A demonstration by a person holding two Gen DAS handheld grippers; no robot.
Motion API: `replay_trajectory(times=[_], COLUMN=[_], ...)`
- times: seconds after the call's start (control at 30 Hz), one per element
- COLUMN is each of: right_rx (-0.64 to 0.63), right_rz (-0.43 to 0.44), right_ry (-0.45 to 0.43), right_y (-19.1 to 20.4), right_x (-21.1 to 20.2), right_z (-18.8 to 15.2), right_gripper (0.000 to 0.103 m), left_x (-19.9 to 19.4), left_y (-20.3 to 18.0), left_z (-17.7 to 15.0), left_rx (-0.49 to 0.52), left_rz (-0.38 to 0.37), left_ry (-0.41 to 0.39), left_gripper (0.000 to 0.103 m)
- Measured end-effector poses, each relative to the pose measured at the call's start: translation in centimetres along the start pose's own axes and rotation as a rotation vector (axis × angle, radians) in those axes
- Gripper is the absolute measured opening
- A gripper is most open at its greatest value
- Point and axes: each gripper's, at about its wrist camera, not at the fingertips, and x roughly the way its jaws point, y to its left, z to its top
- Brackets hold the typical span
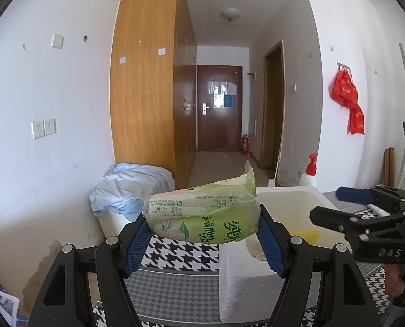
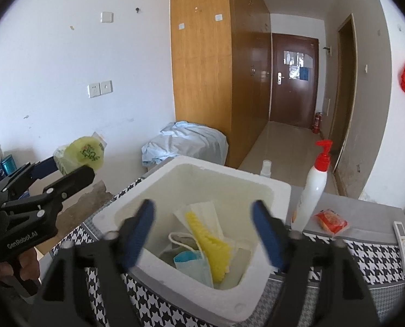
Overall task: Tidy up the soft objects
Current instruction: 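Lower the packet into the foam box and open the left tool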
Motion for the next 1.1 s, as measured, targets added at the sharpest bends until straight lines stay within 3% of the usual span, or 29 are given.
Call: replay_trajectory(times=[0.17, 1.1], right_rx=[0.001, -0.006], right_rz=[-0.024, -0.065], right_ry=[-0.017, -0.034], right_y=[-0.1, -1.4], right_x=[-0.7, -2.7], right_z=[-0.1, -1.3], right_gripper=[0.101, 0.101], left_x=[0.0, 1.3], left_y=[-0.3, -2.6], left_z=[0.0, 1.0], left_rx=[0.004, 0.023], left_rz=[-0.005, -0.098], left_ry=[0.000, 0.017], left_gripper=[0.073, 0.073])
